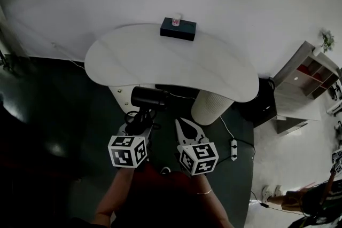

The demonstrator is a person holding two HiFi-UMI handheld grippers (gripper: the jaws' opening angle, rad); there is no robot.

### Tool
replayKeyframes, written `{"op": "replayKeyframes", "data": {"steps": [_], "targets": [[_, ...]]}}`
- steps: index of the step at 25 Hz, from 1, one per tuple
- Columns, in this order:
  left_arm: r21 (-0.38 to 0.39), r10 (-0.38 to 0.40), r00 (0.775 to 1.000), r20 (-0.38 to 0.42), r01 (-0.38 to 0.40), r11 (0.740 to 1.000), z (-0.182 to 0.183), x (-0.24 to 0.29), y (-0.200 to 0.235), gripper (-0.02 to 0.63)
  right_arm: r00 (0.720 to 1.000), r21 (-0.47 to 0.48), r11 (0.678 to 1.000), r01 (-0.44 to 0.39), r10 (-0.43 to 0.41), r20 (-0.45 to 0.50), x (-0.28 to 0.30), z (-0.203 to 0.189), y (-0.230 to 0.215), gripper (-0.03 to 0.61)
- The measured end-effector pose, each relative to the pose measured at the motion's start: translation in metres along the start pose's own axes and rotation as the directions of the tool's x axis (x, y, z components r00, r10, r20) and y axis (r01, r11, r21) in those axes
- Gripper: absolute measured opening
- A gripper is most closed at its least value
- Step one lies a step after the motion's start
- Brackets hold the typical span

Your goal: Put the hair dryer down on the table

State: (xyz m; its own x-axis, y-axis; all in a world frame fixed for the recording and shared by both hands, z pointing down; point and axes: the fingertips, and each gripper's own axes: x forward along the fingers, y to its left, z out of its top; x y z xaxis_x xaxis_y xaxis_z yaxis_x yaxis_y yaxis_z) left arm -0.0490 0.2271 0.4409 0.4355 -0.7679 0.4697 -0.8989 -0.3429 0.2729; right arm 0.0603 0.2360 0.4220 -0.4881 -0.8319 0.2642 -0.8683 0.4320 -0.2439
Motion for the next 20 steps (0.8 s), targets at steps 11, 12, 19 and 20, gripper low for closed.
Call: {"op": "replayKeyframes", "data": {"steps": [11, 12, 19, 20], "targets": [[-0.011, 0.009, 1.0, 0.009, -0.009, 1.0, 0.005, 0.008, 0.002, 0.207, 1.0, 0.017, 1.0, -0.011, 0.011, -0.006, 0.002, -0.003, -0.008, 0.015], [-0.013, 0.01, 1.0, 0.009, -0.01, 1.0, 0.004, 0.009, 0.001, 0.207, 1.0, 0.021, 1.0, -0.013, 0.013, -0.006, 0.001, -0.004, -0.01, 0.015], [-0.014, 0.01, 1.0, -0.003, -0.01, 1.0, 0.002, 0.015, -0.007, 0.207, 1.0, 0.052, 0.998, -0.019, 0.02, -0.003, -0.001, -0.004, -0.021, 0.015], [-0.014, 0.01, 1.0, 0.0, -0.01, 1.0, 0.003, 0.015, -0.006, 0.207, 1.0, 0.055, 0.998, -0.021, 0.021, -0.003, 0.0, -0.004, -0.022, 0.015]]}}
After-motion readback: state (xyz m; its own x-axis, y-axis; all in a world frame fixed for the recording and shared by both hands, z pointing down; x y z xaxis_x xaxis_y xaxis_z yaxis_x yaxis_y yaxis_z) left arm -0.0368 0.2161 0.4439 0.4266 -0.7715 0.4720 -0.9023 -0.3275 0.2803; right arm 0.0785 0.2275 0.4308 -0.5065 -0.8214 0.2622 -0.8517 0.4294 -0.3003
